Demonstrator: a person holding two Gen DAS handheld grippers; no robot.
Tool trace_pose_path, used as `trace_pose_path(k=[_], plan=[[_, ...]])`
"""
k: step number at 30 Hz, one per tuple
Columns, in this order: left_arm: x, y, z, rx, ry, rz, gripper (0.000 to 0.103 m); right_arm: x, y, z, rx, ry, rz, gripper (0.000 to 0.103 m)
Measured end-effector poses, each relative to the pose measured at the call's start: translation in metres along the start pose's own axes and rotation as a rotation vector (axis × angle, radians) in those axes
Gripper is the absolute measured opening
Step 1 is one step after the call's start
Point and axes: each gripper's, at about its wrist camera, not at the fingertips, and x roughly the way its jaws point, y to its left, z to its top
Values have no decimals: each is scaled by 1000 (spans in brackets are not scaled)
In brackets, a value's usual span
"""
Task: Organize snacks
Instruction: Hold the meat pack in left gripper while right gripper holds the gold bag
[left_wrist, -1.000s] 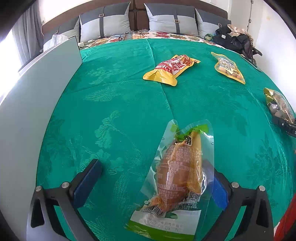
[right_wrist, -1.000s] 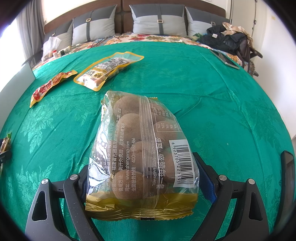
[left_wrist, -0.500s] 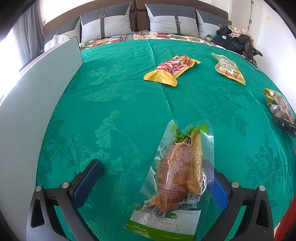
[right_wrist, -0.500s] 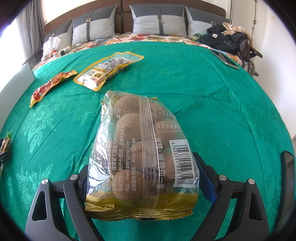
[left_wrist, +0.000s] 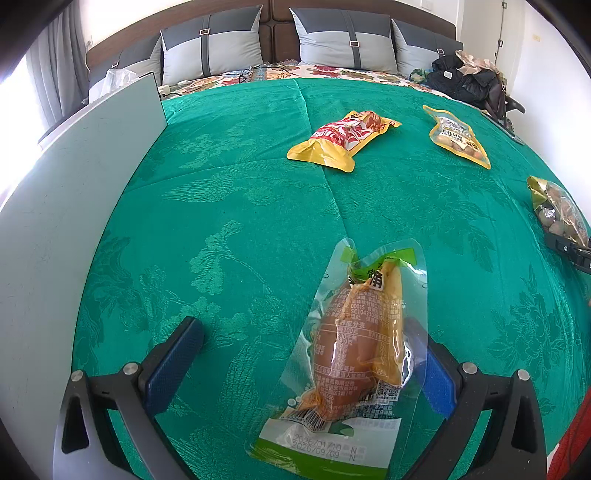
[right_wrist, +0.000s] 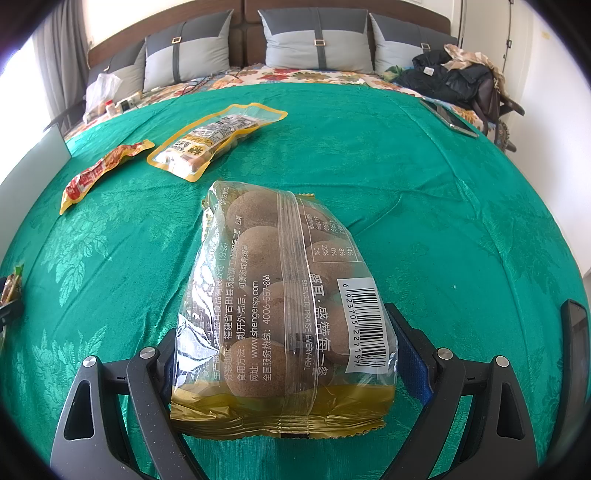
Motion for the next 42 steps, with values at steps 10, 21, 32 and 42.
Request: trace_pose_path(k=[10, 21, 32, 42], plan=[[0, 0, 0, 0, 0, 0, 103, 0, 0, 0, 0, 0, 0, 92], [0, 0, 0, -1, -1, 1, 103, 0, 0, 0, 0, 0, 0, 92], [0, 0, 0, -1, -1, 1, 103, 0, 0, 0, 0, 0, 0, 92], [0, -12, 19, 70, 155, -44, 79, 1, -1, 9, 39, 105, -15, 92]])
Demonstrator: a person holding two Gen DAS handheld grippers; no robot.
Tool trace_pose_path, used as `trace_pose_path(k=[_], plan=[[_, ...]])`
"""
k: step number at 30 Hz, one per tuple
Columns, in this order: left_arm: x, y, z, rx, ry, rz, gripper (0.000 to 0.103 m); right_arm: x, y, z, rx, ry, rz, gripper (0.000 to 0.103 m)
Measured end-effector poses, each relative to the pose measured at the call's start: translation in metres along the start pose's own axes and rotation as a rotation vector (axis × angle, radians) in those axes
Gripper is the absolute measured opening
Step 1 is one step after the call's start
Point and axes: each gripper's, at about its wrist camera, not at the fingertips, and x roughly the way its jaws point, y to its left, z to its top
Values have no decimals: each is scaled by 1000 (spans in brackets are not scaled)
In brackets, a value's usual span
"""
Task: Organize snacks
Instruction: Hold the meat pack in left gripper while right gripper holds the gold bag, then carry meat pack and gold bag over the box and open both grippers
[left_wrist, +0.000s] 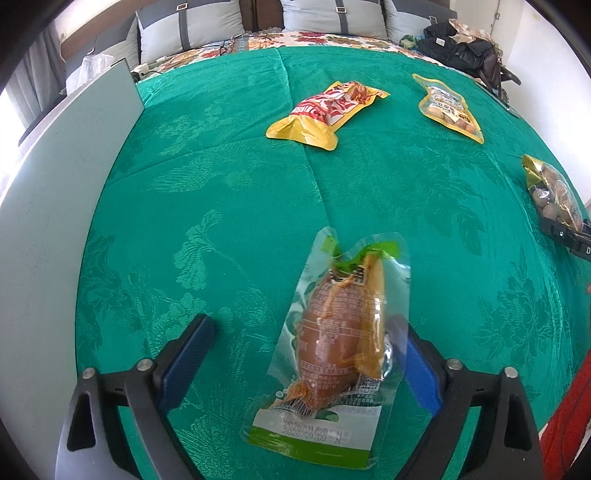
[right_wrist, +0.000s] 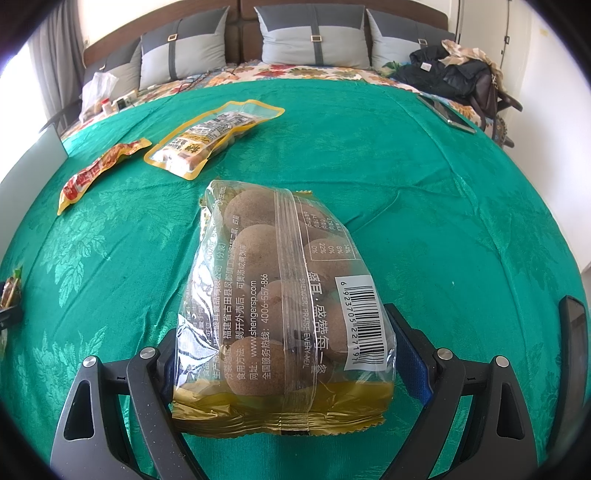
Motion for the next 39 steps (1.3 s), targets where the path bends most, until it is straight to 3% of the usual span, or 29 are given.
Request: trace_pose_path(k=[1, 2, 4, 6, 11, 17, 21, 27, 31, 35, 37, 39], plan=[[-3, -4, 1, 26, -3, -10, 59, 0, 0, 4, 15, 40, 8, 92], [-5, -7, 2, 43, 2, -8, 54, -1, -1, 7, 34, 67, 34, 92], [-6, -8, 0, 42, 3, -20, 53, -3, -3, 12, 80, 98, 92, 87], [-10, -5, -7, 18, -10, -29, 52, -7, -3, 14, 112, 119, 97, 73], [-43, 21, -25, -126, -84, -168, 52, -39, 9, 9, 142, 81, 183, 73], [-93, 46, -28, -214, -175, -261, 52, -67, 40, 6, 156, 42, 304, 73], [-136, 70, -30, -262, -257, -294, 52, -87, 82, 19, 90, 14, 350, 73], [-202, 146, -49, -371, -379, -224, 53, -137, 185, 55, -78, -72, 483, 73], [-227, 218, -72, -481, -410, -86, 53, -173, 276, 73, -199, -113, 619, 73], [-230, 285, -106, -640, -389, 35, 55, -196, 375, 78, -302, -100, 769, 73], [-224, 306, -124, -706, -351, 119, 65, -199, 421, 76, -345, -88, 840, 77], [-220, 320, -140, -748, -334, 162, 75, -191, 458, 74, -382, -22, 891, 78]])
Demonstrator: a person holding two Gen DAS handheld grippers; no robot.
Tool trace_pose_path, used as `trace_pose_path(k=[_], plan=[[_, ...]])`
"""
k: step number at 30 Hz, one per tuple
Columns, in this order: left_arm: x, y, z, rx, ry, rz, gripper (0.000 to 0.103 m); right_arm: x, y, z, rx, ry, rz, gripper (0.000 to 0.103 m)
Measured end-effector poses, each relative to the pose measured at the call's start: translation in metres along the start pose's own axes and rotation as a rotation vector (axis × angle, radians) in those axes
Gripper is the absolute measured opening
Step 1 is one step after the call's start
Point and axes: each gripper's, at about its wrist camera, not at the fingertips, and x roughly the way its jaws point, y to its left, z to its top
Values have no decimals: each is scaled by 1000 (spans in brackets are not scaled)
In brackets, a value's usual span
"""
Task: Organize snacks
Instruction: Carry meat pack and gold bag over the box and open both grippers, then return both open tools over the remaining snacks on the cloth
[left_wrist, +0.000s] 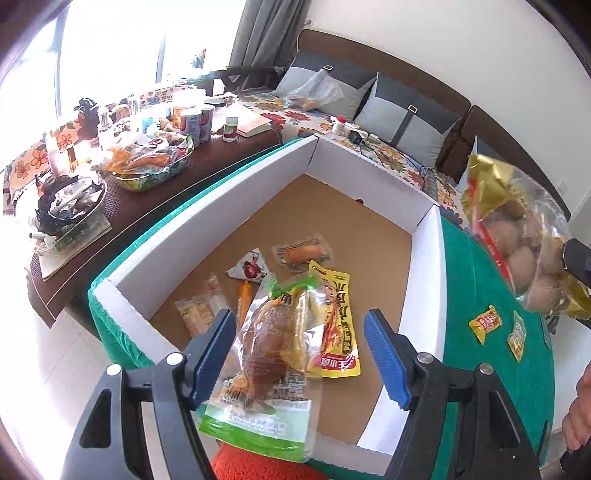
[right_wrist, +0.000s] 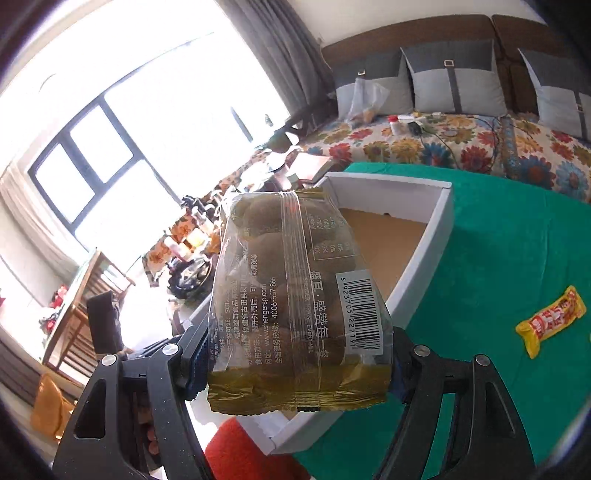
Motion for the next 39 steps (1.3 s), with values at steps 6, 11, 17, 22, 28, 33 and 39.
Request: trace_pose_path(k=[6, 11, 17, 22, 28, 33, 39], plan=[[-3, 19, -21, -33, -6, 20, 80, 13, -20, -9, 18, 29, -25, 78], [-3, -30, -33, 35, 19, -52, 81, -20, -95, -50, -35, 39, -283, 78], [1, -148, -58, 273, 48, -185, 97, -79, -230, -151, 19, 119, -659, 78], [42, -246, -110, 481, 144, -264, 99, -162, -312, -211, 167, 64, -893, 78], [109, -331, -170, 651, 286, -263, 99, -210, -349, -236, 288, -23, -990, 78], [147, -362, -184, 665, 301, -218, 99, -214, -368, -243, 310, -40, -1005, 78], [169, -363, -186, 609, 273, -186, 99, -218, -374, -251, 314, -74, -990, 78]])
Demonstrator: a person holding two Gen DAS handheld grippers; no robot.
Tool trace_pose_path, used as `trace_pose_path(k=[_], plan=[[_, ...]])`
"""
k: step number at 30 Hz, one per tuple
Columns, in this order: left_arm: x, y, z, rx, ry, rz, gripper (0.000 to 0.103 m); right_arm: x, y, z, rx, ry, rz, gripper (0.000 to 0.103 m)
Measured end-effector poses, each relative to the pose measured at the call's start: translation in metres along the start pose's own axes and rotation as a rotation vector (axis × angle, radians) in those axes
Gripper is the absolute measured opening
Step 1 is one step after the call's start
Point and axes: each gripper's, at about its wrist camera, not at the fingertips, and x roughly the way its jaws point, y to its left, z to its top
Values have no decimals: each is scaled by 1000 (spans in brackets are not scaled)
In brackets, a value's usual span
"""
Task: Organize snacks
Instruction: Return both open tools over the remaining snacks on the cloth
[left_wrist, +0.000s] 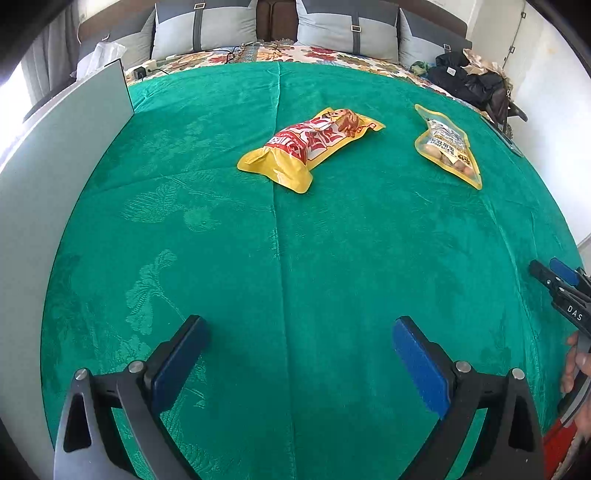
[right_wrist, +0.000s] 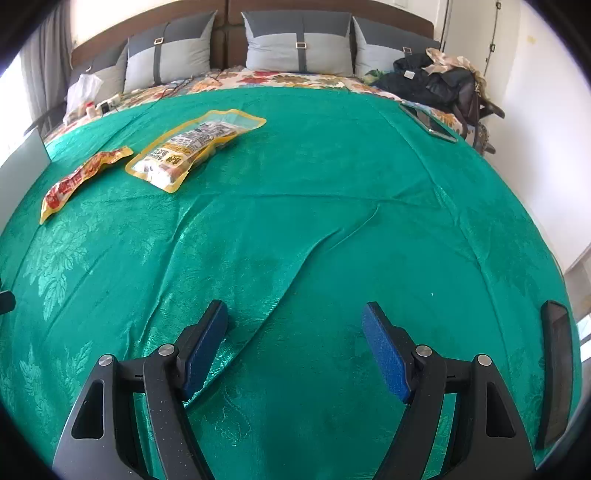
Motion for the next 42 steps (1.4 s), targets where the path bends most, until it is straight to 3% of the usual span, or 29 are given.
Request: trace_pose_path(k=[4, 8, 42], plan=[[6, -6, -2, 58, -24, 55, 101, 2, -3, -1, 11, -1, 13, 80], [6, -5, -9, 58, -85, 54, 103, 4, -10, -2, 48, 11, 31, 86], [4, -3, -11, 57, -90, 55, 103, 4, -11, -4, 52, 15, 27, 89]])
